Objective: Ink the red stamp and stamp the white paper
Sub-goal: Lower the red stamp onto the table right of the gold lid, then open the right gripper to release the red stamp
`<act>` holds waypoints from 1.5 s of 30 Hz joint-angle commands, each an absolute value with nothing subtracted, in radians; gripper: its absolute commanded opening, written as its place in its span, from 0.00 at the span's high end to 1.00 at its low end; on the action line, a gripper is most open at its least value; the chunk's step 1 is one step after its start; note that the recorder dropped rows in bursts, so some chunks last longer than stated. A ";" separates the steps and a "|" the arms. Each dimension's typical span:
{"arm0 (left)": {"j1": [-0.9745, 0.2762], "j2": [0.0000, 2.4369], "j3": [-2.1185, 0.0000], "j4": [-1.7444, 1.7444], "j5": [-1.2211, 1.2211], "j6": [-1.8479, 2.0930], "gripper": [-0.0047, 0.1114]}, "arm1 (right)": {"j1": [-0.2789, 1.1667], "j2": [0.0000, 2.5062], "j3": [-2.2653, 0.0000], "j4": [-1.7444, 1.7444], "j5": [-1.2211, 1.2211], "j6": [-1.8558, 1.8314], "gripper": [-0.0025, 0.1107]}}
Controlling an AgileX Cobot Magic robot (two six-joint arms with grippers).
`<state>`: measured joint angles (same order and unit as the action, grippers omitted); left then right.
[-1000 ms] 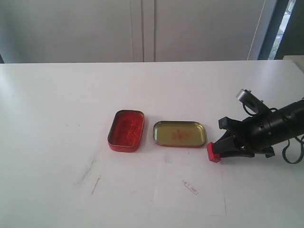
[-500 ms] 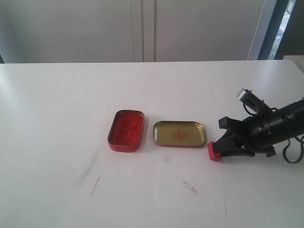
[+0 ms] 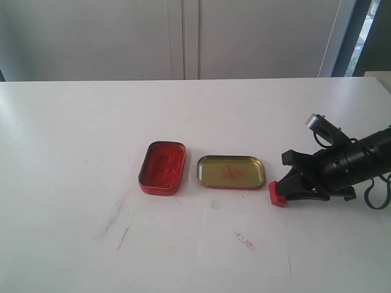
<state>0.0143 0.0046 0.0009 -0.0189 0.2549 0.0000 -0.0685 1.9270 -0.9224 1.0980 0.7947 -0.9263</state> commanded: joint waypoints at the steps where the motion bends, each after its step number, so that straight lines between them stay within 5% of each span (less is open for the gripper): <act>1: 0.010 0.000 0.000 -0.022 0.254 0.000 0.96 | -0.073 1.927 -0.917 1.101 0.780 -0.920 0.69; 45: 0.010 0.000 0.000 -0.022 0.254 0.000 0.96 | -0.073 1.866 -0.919 0.887 0.667 -0.702 0.64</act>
<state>0.0143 0.0046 0.0009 -0.0189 0.2549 0.0000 -0.0685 1.8770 -0.9224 0.9062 0.6889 -0.7248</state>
